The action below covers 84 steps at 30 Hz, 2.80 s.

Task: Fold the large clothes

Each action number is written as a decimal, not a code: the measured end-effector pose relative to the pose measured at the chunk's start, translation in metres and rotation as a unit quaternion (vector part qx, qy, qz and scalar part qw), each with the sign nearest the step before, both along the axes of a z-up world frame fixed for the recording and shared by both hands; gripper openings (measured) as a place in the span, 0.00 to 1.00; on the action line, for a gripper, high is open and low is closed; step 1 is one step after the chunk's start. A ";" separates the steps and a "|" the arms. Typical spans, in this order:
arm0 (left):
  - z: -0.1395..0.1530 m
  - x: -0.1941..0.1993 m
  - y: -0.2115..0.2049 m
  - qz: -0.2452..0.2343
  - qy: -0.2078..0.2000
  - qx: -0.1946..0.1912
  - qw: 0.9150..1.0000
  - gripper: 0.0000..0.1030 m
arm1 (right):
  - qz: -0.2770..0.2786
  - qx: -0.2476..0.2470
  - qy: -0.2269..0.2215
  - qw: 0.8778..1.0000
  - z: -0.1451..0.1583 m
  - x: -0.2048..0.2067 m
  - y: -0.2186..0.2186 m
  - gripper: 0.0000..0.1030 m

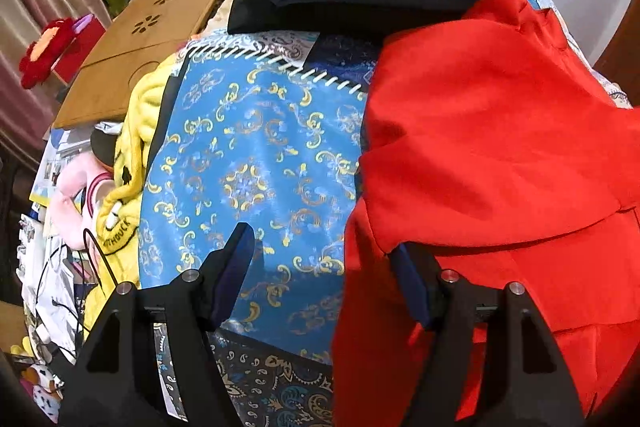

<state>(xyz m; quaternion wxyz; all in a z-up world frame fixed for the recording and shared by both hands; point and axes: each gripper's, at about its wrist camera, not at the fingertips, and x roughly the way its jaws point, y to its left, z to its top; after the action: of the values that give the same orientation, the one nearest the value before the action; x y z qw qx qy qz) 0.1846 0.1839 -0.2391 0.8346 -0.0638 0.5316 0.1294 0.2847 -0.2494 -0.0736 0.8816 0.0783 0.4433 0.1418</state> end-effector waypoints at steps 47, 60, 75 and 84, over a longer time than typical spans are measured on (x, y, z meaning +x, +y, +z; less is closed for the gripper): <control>0.007 0.116 -0.166 -0.157 0.008 -0.068 0.985 0.79 | -0.325 0.117 0.005 0.938 -0.068 0.011 -0.223 0.05; 0.016 0.111 -0.164 -0.157 -0.004 -0.045 0.986 0.79 | -0.175 0.072 -0.132 0.973 0.059 -0.012 -0.145 0.05; 0.093 0.059 -0.137 -0.173 -0.108 -0.022 0.979 0.79 | 0.070 0.001 0.050 0.996 -0.043 -0.001 0.032 0.05; 0.086 0.048 -0.157 -0.202 -0.105 0.019 0.973 0.79 | 0.088 -0.011 0.108 0.990 -0.048 -0.017 0.025 0.18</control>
<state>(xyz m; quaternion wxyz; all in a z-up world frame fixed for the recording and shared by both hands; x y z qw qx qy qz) 0.2325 0.0270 -0.1532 0.8957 0.0477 0.4404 -0.0396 0.2673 -0.2248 -0.1219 0.8135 0.0442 0.5423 0.2053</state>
